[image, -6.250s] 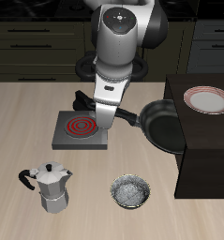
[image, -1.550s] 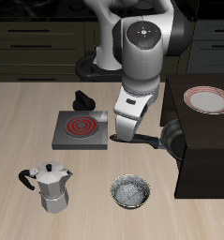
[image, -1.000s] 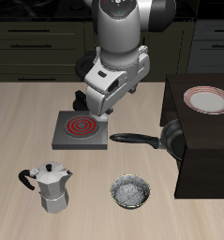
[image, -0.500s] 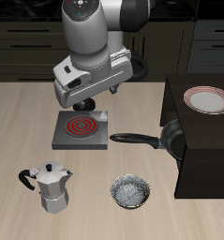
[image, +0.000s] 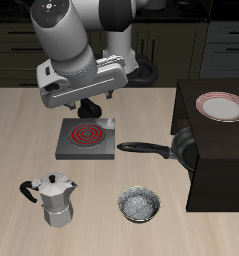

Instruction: Place the frypan on the top layer of the shelf and place the moka pot on the stove

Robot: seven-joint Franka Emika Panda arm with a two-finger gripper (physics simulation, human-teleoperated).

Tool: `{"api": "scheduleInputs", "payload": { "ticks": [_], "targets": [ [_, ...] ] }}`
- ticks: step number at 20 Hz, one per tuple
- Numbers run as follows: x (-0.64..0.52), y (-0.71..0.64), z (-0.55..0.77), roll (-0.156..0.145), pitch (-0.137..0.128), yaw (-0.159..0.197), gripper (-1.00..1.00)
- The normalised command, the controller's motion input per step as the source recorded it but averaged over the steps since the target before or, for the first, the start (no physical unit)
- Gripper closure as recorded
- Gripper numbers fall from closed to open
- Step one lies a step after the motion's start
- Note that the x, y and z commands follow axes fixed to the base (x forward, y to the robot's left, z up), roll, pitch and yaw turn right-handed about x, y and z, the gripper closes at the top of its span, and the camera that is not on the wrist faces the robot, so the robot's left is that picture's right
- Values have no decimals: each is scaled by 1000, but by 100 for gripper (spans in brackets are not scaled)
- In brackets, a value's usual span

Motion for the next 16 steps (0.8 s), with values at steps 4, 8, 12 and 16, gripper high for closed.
{"api": "scheduleInputs", "payload": {
  "ticks": [4,8,12,16],
  "targets": [
    [91,-301,164,-14,62,-104,-100],
    [27,-189,105,-10,-16,-62,-100],
    [0,-162,34,-50,-73,28,-100],
    [19,-110,-39,-26,-13,0,-100]
  ]
}}
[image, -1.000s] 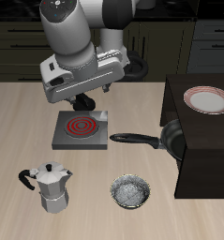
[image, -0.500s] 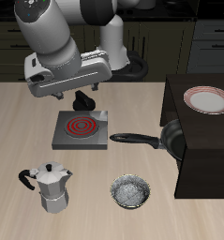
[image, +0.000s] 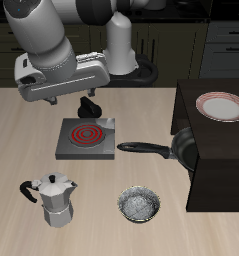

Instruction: Place the frypan on the top layer of the shelf and place the moka pot on the stove

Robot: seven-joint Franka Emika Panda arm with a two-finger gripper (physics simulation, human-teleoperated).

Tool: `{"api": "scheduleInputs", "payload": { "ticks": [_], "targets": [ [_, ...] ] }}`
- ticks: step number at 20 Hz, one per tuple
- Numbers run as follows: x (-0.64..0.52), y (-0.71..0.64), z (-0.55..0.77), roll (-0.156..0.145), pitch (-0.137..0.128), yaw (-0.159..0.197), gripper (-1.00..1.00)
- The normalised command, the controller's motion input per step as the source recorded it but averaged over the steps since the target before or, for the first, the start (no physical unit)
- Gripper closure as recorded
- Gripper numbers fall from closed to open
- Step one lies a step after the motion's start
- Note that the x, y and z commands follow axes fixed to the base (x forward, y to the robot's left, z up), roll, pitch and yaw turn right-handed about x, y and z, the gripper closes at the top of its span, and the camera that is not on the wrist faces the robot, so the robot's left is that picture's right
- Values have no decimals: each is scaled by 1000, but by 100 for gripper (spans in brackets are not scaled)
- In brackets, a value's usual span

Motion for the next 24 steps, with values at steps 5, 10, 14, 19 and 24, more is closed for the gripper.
{"api": "scheduleInputs", "payload": {
  "ticks": [5,10,14,19,24],
  "targets": [
    [31,-221,-18,-46,2,-129,-100],
    [-7,-294,-76,-91,-47,3,-100],
    [32,-224,-143,-49,17,29,-100],
    [159,-345,58,-43,-8,19,-100],
    [166,-204,95,-18,-40,12,-100]
  ]
}}
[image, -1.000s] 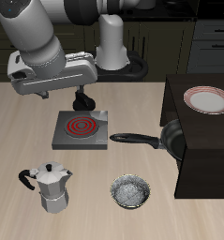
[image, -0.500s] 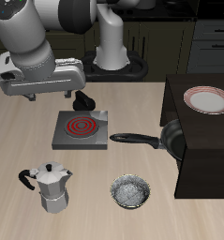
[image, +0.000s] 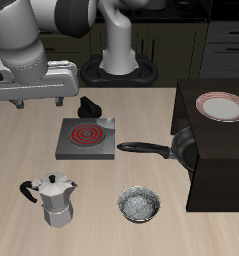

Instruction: Place the frypan on the top layer of the shelf and place the moka pot on the stove

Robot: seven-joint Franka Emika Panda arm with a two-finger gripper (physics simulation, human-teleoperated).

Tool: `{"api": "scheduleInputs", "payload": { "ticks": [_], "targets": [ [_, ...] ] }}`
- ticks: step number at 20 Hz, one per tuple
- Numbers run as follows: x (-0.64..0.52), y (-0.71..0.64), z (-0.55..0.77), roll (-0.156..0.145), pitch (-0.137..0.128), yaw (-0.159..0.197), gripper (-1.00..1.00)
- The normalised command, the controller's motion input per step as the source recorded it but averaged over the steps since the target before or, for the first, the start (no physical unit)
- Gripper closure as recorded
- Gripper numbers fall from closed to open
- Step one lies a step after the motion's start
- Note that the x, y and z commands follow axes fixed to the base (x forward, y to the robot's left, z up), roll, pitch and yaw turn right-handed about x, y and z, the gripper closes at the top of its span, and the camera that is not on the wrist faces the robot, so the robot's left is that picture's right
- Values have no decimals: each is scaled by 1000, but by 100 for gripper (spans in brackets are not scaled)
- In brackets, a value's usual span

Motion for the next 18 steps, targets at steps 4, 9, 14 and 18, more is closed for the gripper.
{"api": "scheduleInputs", "payload": {
  "ticks": [4,9,14,18],
  "targets": [
    [304,-181,96,-18,-25,24,-100],
    [205,10,-5,-18,-49,-2,-100],
    [151,144,-106,1,-39,-32,-100],
    [-59,236,-112,-1,-113,13,-100]
  ]
}}
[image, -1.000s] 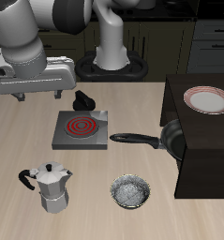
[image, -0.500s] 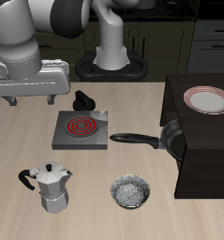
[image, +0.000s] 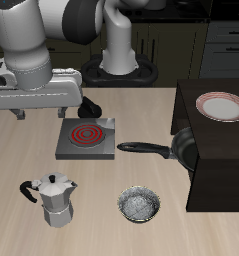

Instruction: Place the frypan on the top layer of the shelf and place the moka pot on the stove

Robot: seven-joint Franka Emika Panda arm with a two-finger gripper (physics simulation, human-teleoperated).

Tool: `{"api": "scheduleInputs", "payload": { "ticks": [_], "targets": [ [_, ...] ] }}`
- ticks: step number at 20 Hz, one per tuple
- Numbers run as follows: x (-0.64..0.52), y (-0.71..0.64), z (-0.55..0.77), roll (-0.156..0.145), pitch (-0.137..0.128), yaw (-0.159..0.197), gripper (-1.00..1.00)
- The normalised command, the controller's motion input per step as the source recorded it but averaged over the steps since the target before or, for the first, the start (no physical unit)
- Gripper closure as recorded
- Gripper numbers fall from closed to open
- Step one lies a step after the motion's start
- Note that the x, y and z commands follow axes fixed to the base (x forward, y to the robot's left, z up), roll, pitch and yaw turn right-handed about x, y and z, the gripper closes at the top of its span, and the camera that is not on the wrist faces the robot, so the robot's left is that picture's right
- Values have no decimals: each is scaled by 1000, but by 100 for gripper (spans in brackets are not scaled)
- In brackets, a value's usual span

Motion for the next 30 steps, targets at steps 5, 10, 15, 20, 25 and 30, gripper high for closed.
{"api": "scheduleInputs", "payload": {
  "ticks": [5,10,15,20,25,30],
  "targets": [
    [-20,178,-245,-24,-102,38,-100],
    [-3,6,-159,2,-54,-24,-100],
    [50,-176,-106,-42,-12,-93,-100],
    [74,-4,-200,-2,-12,5,-100],
    [66,148,-281,-11,-36,82,-100],
    [70,56,-89,9,12,7,-100]
  ]
}}
